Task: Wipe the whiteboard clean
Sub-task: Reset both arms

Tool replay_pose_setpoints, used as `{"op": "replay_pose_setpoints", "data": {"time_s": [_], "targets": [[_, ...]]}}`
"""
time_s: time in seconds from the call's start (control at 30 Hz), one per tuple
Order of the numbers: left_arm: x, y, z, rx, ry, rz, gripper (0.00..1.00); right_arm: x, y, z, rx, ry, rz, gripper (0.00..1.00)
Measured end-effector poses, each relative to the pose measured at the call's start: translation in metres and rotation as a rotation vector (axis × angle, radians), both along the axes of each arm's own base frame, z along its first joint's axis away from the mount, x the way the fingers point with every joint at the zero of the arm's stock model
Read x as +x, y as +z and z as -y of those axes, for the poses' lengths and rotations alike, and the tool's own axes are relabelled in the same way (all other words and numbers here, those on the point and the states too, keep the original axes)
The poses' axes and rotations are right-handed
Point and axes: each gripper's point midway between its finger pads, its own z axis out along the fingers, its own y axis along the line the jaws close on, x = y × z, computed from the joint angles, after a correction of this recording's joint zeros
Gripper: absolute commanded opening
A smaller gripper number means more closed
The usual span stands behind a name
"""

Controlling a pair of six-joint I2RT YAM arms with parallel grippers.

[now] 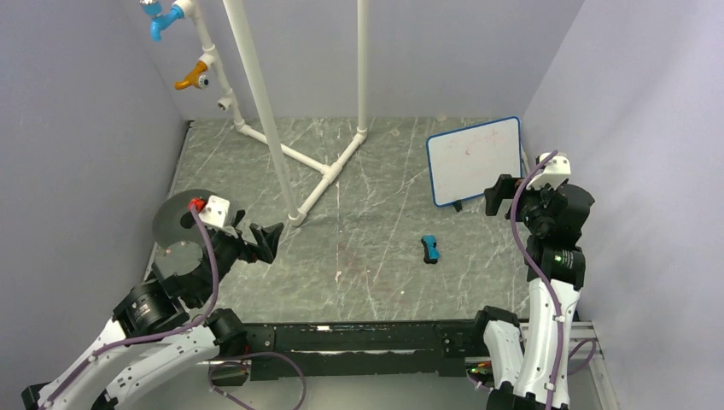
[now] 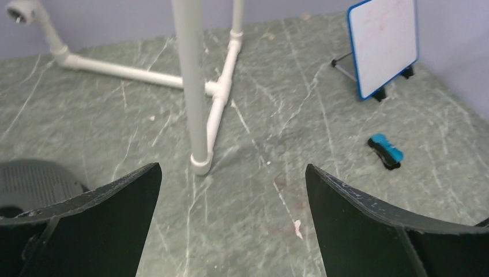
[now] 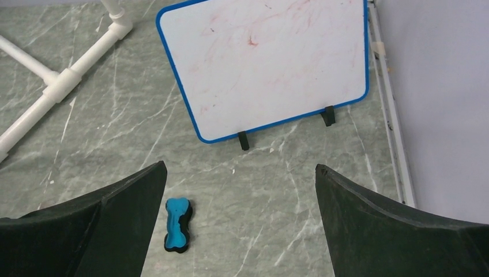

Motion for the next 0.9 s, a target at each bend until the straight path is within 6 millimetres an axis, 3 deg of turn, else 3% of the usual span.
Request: {"op": "replay_pose_setpoints", "data": {"time_s": [0.23, 0.43, 0.57, 0.7, 0.9], "targets": [[-0.002, -0.036, -0.016, 0.013, 0.075, -0.067, 0.99, 0.001, -0.006, -0.011, 0.022, 0.062, -0.001, 1.00], [0.003, -0.044, -0.018, 0.034, 0.110, -0.094, 0.99, 0.002, -0.006, -0.008, 0.017, 0.049, 0.001, 1.00], [0.022, -0.053, -0.023, 0.059, 0.174, -0.137, 0.99, 0.003, -0.004, -0.007, 0.013, 0.042, 0.007, 1.00], [0.049, -0.066, -0.042, 0.037, 0.256, -0.217, 0.99, 0.006, -0.002, -0.005, 0.011, 0.036, 0.018, 1.00], [0.061, -0.066, -0.051, -0.037, 0.231, -0.245, 0.99, 0.008, -0.001, -0.002, 0.005, 0.025, 0.026, 1.00]]}}
